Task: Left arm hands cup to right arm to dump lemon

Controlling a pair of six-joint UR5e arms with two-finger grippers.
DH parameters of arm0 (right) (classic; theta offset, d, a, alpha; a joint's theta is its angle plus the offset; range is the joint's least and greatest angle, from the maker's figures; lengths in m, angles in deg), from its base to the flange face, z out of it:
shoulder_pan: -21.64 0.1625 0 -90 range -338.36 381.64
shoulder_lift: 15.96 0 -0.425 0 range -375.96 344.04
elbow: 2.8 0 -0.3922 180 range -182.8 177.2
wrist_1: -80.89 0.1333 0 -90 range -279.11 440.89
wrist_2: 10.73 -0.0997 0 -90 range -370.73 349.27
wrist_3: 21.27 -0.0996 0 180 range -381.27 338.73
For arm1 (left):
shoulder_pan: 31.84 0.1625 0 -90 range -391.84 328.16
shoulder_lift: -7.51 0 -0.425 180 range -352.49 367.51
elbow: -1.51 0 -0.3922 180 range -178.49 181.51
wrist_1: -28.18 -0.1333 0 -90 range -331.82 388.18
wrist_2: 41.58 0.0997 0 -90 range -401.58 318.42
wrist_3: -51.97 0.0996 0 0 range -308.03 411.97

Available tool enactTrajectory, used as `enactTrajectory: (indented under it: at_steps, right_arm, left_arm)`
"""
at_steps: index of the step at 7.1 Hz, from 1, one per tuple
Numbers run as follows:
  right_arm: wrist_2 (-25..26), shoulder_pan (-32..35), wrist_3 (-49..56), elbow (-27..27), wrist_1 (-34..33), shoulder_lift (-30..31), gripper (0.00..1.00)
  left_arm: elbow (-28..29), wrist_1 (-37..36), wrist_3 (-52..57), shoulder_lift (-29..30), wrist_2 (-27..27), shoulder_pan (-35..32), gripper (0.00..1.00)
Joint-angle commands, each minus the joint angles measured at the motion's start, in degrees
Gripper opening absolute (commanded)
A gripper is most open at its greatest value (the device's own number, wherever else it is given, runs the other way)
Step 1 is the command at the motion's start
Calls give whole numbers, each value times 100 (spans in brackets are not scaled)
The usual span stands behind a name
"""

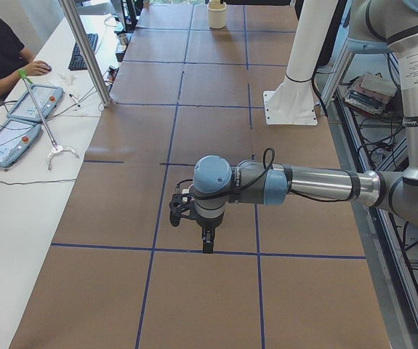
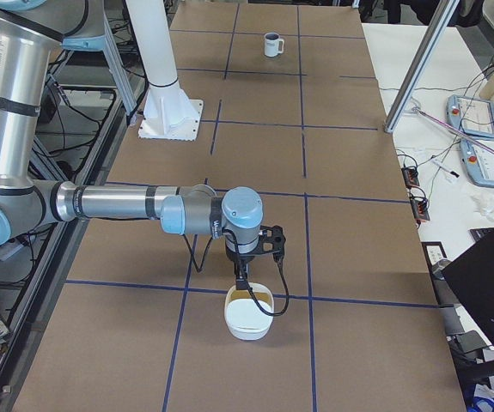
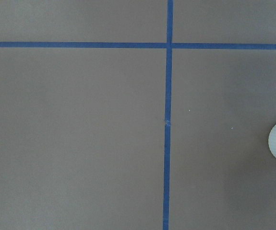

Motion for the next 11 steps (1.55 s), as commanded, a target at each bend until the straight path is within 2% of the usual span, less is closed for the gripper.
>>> enactTrajectory:
  at_steps: [1,6,8,9,11]
  right_arm:
    - [-3,0,8,-7,10,1,100]
    - [-3,0,17,-51,80,1,100]
    - [-3,-9,-18,-33,160,1,100]
    - [-3,-9,-10,-42,160,1,100]
    - [-73,-17,-1,-42,186,-8,100]
  left_arm:
    - [-14,23,27,-32,-1,12,100]
    - [12,393,2,-32,-141,126,100]
    - [30,462,-8,47,-378,381,100]
    - [47,759,-321,64,-370,643,100]
    - [82,1898,-1968,73,-326,1371,100]
